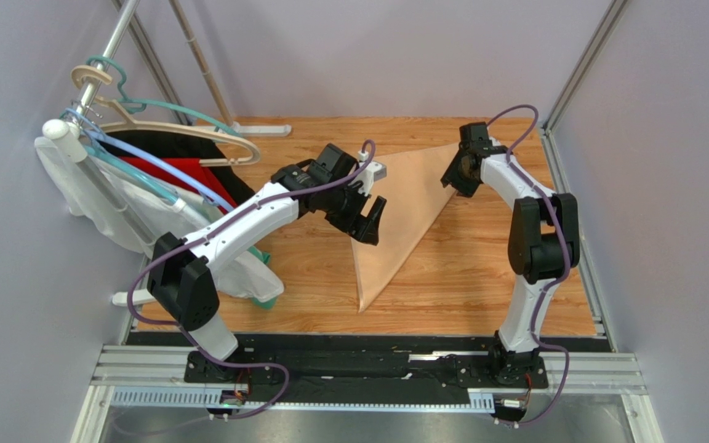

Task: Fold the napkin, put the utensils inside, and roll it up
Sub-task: Fold the napkin

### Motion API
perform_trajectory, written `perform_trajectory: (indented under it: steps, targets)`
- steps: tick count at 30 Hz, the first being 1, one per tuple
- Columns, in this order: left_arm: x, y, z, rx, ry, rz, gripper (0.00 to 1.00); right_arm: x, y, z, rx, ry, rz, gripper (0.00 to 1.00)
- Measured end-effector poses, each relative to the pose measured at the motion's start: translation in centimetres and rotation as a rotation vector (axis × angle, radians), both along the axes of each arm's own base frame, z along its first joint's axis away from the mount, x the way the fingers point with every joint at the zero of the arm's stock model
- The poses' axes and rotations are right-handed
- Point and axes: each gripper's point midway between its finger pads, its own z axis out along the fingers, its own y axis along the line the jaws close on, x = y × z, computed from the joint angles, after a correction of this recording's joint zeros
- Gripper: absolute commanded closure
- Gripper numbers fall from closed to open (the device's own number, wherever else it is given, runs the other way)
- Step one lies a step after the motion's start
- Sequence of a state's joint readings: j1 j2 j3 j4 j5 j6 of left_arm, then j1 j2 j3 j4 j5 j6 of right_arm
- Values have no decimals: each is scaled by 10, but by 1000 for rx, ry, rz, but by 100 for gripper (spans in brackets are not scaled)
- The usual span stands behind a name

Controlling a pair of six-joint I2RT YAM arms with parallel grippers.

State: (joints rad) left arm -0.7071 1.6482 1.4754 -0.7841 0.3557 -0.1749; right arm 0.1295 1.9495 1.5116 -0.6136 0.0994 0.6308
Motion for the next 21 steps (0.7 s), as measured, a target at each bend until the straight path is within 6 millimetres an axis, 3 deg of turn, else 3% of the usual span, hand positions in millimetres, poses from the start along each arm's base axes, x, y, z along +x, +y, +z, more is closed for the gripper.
perform_trajectory:
  steps: [9, 15, 21]
  targets:
    - [-27, -8, -46, 16, 88, 16, 13, -6, -1, -37, -12, 89, 3, 56]
    - [-26, -14, -49, -7, 89, 33, 13, -7, 0, -53, -14, 125, 6, 59]
    - [-26, -15, -53, -13, 88, 38, 14, -3, 0, -52, -11, 117, 5, 72]
